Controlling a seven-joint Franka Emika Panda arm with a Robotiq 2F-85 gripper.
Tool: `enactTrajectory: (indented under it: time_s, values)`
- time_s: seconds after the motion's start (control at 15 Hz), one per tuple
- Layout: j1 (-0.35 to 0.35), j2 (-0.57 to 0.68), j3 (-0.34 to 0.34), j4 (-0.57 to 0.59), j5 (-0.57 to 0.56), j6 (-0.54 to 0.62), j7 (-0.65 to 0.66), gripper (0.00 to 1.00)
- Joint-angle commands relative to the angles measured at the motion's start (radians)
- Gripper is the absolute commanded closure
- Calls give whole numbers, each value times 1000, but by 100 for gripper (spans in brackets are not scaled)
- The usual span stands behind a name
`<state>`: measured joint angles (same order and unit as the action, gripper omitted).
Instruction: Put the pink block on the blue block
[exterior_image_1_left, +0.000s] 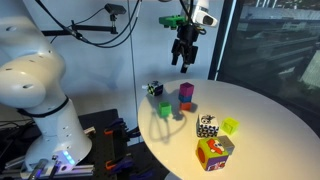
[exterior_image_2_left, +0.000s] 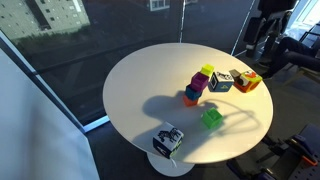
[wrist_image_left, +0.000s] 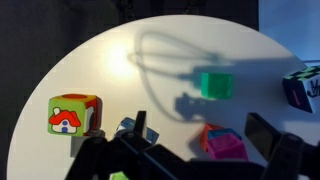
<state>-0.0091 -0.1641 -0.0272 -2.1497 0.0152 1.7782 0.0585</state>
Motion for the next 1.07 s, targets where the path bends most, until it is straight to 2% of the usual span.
enactTrajectory:
  time_s: [0.0, 0.4, 1.0]
  values:
    - [-10, -91, 3, -73, 4, 53, 26, 0]
    - [-12, -144, 5, -138, 3, 149, 44, 0]
    - [-8, -118, 6, -130, 2, 141, 27, 0]
